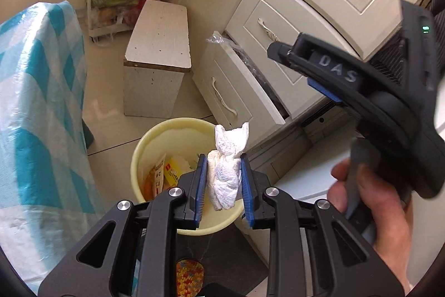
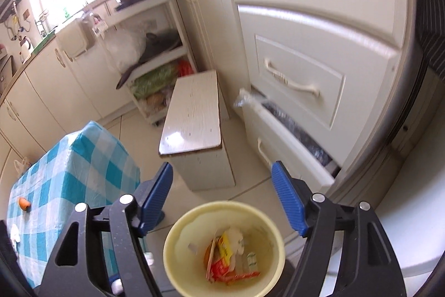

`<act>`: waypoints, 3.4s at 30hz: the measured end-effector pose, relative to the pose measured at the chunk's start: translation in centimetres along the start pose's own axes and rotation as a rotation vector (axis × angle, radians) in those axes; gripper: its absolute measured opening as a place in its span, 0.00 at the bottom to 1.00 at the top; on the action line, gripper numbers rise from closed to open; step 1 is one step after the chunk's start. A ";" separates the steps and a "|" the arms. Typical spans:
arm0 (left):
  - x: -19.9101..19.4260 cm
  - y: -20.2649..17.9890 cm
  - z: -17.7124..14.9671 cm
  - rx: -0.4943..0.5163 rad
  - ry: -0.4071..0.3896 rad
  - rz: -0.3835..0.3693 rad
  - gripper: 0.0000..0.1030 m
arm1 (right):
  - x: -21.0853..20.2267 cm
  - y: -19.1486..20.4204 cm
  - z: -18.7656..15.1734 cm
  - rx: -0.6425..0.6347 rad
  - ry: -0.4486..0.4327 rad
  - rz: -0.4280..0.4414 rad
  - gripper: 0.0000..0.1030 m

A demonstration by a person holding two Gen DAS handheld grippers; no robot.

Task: Collect trash
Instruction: 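Open the right gripper over the bucket while the left gripper releases the tissue, then move both open tools back to the table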

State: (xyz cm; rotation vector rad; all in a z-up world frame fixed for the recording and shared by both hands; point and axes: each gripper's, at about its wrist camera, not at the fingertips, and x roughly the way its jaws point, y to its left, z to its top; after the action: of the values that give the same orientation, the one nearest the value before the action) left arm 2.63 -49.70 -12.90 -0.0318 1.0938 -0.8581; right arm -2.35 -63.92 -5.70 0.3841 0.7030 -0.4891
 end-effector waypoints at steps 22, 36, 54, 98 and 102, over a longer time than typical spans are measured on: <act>-3.0 -1.6 -1.1 0.063 -0.160 0.186 0.92 | 0.4 -0.1 -0.4 -0.015 0.004 -0.059 0.78; -10.5 0.4 -2.3 0.111 -0.212 0.329 0.93 | 0.2 2.1 -0.3 -0.082 0.014 -0.080 0.85; -22.9 7.7 -4.7 -0.020 -0.349 0.445 0.93 | -5.0 8.3 -0.2 -0.169 -0.085 -0.033 0.91; -34.1 25.1 -10.5 -0.373 -0.429 0.603 0.93 | -8.1 31.6 -8.4 -0.700 -0.081 0.273 0.93; -34.0 28.1 -11.0 -0.433 -0.416 0.614 0.93 | -6.3 34.0 -9.1 -0.761 -0.040 0.306 0.93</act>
State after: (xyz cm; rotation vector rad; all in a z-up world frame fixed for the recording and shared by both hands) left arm 4.56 -5.07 -4.18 -0.2146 0.8040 -0.0454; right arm 7.39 -29.69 -1.96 -0.2342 0.7236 0.0783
